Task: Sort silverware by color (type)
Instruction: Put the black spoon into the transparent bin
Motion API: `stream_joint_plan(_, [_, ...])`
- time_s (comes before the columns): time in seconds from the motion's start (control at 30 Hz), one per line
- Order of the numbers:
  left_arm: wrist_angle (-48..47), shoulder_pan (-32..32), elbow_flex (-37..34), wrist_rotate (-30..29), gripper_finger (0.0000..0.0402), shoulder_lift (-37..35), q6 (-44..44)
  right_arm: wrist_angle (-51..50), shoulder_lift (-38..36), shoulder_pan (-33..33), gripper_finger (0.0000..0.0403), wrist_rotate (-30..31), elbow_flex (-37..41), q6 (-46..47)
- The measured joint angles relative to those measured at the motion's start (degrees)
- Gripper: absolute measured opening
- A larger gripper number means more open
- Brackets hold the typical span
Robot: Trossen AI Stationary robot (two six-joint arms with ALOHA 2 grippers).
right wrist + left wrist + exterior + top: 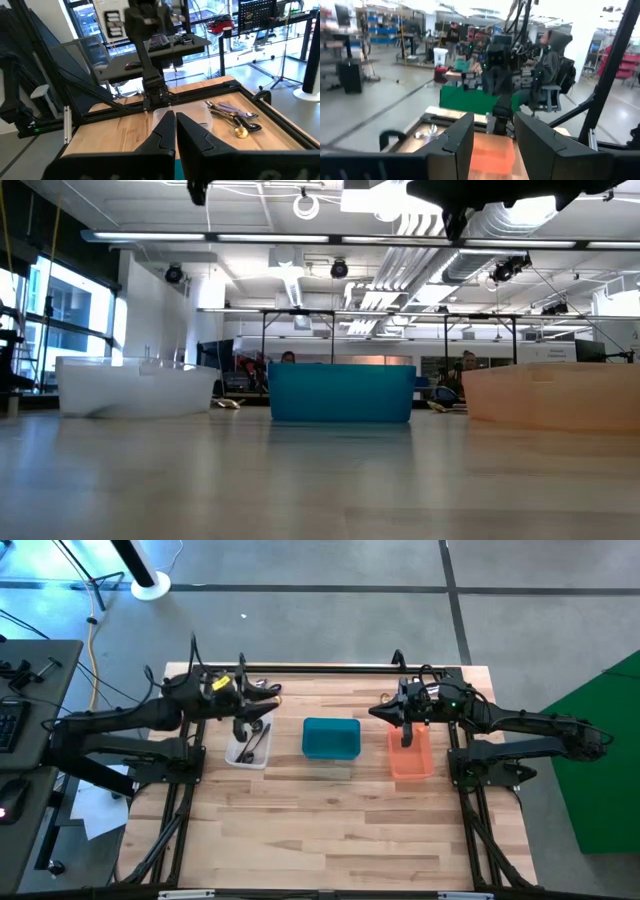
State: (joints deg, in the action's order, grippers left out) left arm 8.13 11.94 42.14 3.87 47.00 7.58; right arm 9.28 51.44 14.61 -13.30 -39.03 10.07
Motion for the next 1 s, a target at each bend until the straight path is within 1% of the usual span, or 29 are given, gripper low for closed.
stream_joint_plan(0.17, [0.2,0.1,-2.7,-0.6,0.0131,-2.0,1.3,0.0,0.0,0.0,0.0,-0.2,0.0,0.0])
stream_joint_plan(0.4, [-0.5,0.2,-2.8,-2.7,0.0131,-3.5,-0.2,0.0,0.0,0.0,0.0,-0.2,0.0,0.0])
stream_joint_plan(1.0, [-0.7,0.2,-2.8,-3.0,0.0131,-3.4,-0.3,0.0,0.0,0.0,0.0,-0.2,0.0,0.0])
